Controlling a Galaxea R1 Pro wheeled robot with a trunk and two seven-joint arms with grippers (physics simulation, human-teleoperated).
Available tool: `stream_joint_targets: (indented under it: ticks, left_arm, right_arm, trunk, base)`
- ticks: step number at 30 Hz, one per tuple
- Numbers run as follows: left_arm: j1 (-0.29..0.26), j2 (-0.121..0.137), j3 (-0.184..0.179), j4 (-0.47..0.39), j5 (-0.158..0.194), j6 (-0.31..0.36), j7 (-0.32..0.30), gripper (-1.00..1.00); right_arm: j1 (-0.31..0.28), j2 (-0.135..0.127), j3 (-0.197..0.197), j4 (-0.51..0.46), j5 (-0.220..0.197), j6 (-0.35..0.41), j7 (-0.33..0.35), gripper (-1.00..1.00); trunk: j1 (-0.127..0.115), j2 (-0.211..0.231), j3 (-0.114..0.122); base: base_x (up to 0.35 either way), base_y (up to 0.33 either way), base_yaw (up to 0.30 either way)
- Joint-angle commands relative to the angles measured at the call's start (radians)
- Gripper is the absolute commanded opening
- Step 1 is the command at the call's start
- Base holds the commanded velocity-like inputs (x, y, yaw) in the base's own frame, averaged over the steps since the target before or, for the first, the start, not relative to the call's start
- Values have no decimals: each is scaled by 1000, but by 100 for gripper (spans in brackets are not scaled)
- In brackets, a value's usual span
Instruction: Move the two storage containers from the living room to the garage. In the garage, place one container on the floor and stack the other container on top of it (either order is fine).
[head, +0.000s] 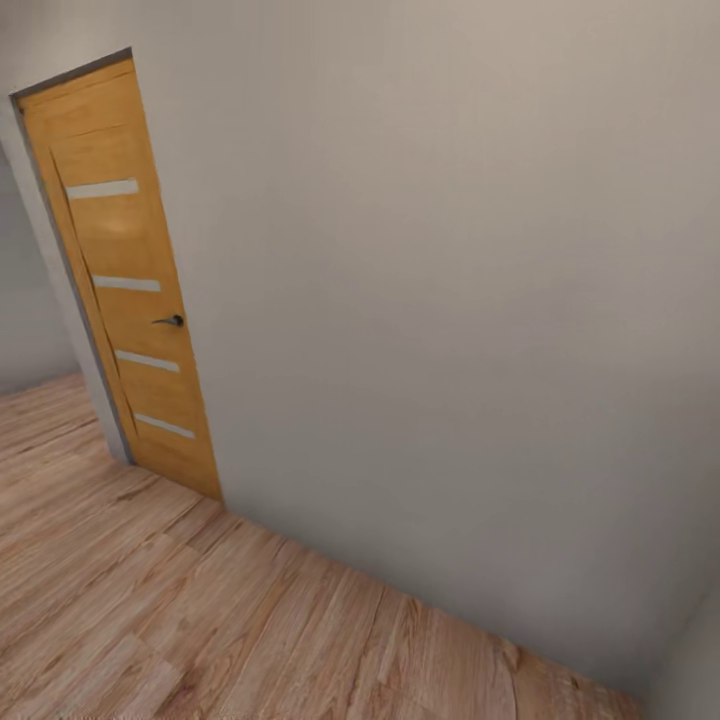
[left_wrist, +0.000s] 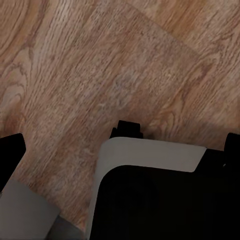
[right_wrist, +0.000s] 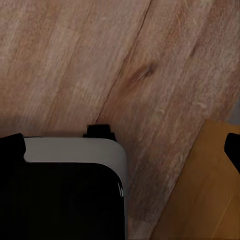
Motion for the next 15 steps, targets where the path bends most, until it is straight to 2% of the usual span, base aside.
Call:
stream_joint_targets:
  ticks: [1, 15]
  left_arm:
    - [-1, 0, -8, 1, 9, -3, 2, 100]
    - [-1, 0, -8, 1, 10, -3, 2, 100]
  right_arm:
    - [-1, 0, 7, 3, -10, -7, -1, 100]
    - [-1, -6, 6, 3, -11, -8, 0, 100]
  trunk:
    - [0, -1, -1]
    - [0, -1, 7]
  base:
    - [0, 0, 269]
    - [0, 0, 269]
